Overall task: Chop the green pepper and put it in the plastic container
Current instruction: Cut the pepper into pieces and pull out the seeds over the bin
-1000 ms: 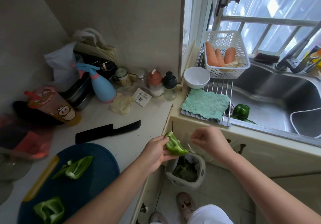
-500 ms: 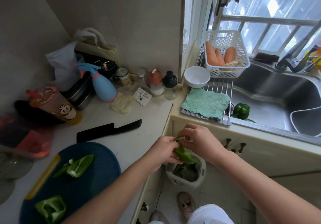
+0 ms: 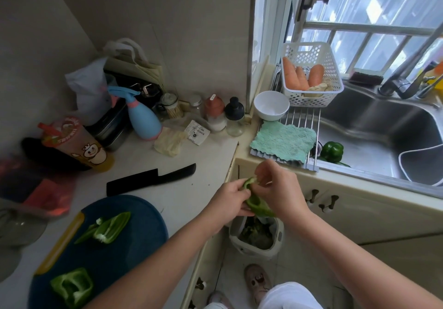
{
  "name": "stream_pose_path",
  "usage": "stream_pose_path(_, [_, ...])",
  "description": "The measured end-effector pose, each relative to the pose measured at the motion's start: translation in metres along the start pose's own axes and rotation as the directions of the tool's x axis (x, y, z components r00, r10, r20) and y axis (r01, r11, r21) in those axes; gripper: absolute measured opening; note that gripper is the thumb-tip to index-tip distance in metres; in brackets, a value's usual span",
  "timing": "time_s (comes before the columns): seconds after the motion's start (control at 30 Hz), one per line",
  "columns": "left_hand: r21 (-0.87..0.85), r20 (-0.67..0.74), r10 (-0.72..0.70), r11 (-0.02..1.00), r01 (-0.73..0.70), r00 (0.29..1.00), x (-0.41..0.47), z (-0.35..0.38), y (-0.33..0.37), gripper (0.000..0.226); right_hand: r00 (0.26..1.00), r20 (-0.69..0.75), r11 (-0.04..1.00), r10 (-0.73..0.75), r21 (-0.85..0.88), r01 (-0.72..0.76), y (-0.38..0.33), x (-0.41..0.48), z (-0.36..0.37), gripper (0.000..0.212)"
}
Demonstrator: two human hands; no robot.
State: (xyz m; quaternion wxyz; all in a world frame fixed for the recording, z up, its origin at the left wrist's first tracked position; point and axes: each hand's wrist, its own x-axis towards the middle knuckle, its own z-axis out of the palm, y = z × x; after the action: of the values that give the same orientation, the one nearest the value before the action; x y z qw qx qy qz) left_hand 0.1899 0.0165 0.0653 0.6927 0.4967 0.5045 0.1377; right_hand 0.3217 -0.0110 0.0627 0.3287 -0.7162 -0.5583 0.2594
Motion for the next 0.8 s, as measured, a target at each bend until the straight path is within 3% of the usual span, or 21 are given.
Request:
stream_pose_path(0.17, [-0.014, -0.020, 0.078, 0.997, -0.078, 0.997, -0.004, 0.003, -0.001, 0.047, 0.995, -0.070, 0.997, 0.073, 0.010, -0.072, -0.013, -0.003, -0.001, 0.022])
stream_pose_path(0.37, [0.031, -0.049, 0.162, 0.987, -0.160, 0.986, -0.007, 0.002, -0.003, 0.047, 0.979, -0.136, 0.971, 0.150, 0.209, -0.120, -0.022, -0.009, 0.003, 0.023])
stream_pose_path(0.57, [0.024, -0.043, 0.222, 0.975, -0.222, 0.974, -0.011, 0.000, -0.005, 0.043, 0.981, -0.177, 0.969, 0.074, 0.244, -0.029, -0.022, -0.014, 0.006, 0.021])
stream_pose_path(0.8, [0.075, -0.011, 0.257, 0.964, -0.256, 0.966, -0.015, 0.001, -0.007, 0.033, 0.975, -0.214, 0.989, -0.058, 0.118, 0.085, -0.019, -0.017, 0.007, 0.024])
